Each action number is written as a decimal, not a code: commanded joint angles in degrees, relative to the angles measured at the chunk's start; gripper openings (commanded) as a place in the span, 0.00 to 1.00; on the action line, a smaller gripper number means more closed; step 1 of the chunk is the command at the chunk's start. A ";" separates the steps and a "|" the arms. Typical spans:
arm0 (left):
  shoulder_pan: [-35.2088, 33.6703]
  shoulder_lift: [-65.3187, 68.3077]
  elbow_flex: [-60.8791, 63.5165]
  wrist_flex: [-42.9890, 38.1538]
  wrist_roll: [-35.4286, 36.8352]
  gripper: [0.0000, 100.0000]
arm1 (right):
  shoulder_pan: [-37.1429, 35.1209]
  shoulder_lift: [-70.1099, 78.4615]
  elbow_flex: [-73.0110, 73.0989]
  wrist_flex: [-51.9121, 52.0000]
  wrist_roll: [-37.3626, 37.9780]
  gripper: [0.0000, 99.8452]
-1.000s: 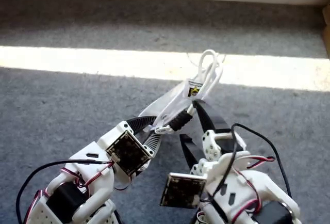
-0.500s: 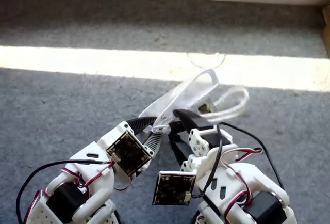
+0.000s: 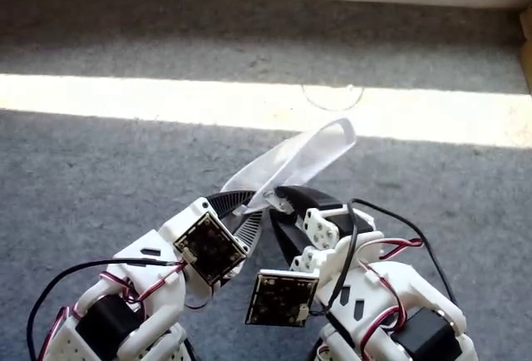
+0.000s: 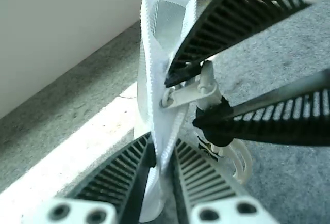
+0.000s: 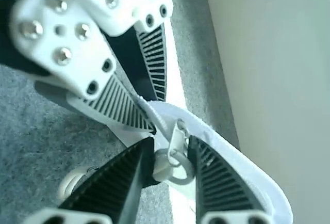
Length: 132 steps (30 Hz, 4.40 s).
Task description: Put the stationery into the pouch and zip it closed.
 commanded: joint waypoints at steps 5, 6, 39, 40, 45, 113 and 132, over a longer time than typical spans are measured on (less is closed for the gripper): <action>-1.10 0.31 0.04 0.53 0.26 0.01 | 2.33 1.63 0.31 0.22 -10.55 0.08; -1.10 0.31 0.04 0.53 0.26 0.01 | 2.33 1.63 0.31 0.22 -10.81 0.08; -1.19 0.31 0.04 0.53 0.26 0.01 | 1.54 1.71 -9.45 13.41 -39.21 0.19; -1.19 0.31 0.04 0.53 0.26 0.01 | 0.57 1.71 -8.40 13.41 -39.65 0.19; -1.19 0.31 0.04 0.53 0.26 0.01 | -6.90 1.63 -0.84 12.18 -39.65 0.19; -2.68 0.40 2.15 -2.73 3.60 0.18 | 0.66 -5.93 1.54 7.25 -38.24 0.01; 2.33 0.40 2.15 -5.80 3.34 0.04 | 0.66 -6.02 1.63 7.34 -38.33 0.01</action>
